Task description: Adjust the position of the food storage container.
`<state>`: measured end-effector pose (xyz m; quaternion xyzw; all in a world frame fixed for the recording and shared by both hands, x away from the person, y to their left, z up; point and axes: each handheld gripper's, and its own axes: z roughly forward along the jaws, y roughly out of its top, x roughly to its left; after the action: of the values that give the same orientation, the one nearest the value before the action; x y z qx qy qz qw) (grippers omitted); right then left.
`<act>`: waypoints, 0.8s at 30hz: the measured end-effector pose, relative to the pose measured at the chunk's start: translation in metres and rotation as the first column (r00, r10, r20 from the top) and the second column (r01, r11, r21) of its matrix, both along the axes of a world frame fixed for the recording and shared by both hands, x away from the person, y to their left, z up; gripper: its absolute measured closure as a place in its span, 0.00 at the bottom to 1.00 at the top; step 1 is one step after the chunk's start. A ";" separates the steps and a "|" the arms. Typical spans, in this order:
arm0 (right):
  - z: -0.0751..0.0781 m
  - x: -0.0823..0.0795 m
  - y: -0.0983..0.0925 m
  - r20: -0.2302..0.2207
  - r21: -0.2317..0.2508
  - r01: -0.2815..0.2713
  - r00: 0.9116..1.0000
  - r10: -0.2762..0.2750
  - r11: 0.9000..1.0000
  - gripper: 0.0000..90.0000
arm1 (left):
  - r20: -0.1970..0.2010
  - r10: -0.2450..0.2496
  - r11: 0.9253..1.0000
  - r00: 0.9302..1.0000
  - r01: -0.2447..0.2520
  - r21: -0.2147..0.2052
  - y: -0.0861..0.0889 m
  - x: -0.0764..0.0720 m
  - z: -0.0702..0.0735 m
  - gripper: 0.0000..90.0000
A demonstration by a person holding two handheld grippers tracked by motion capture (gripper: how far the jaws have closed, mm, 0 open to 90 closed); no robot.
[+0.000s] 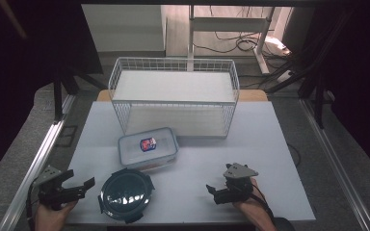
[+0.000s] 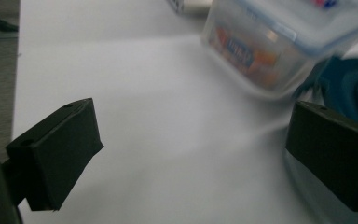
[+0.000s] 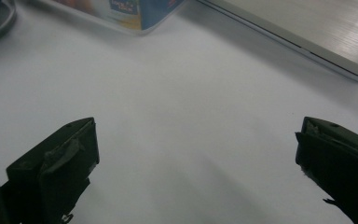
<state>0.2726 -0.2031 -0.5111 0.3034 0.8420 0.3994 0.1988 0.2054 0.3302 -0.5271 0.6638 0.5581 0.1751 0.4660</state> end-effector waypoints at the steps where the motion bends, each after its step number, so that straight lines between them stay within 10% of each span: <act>1: 0.000 0.000 0.000 0.002 -0.001 0.003 1.000 -0.003 1.000 0.00 | 0.001 0.004 1.000 1.000 -0.004 -0.015 0.000 0.003 0.002 0.07; 6: 0.003 0.000 0.002 -0.016 -0.008 0.003 1.000 -0.003 1.000 0.00 | -0.017 -0.056 0.997 0.998 0.057 0.061 -0.013 0.025 0.009 0.44; 13: 0.011 0.000 0.003 -0.056 0.032 0.020 0.998 -0.018 0.999 0.01 | -0.083 -0.134 0.990 0.988 0.136 0.025 -0.029 0.072 0.011 0.91; 24: 0.019 0.007 0.002 -0.070 0.033 0.065 0.996 -0.062 0.997 0.15 | -0.174 -0.176 0.979 0.969 0.190 0.069 -0.053 0.118 0.005 1.00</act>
<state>0.2799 -0.2014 -0.4926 0.3470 0.8311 0.3970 0.1770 0.3237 0.2772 -0.5217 0.7441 0.5237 0.0987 0.4029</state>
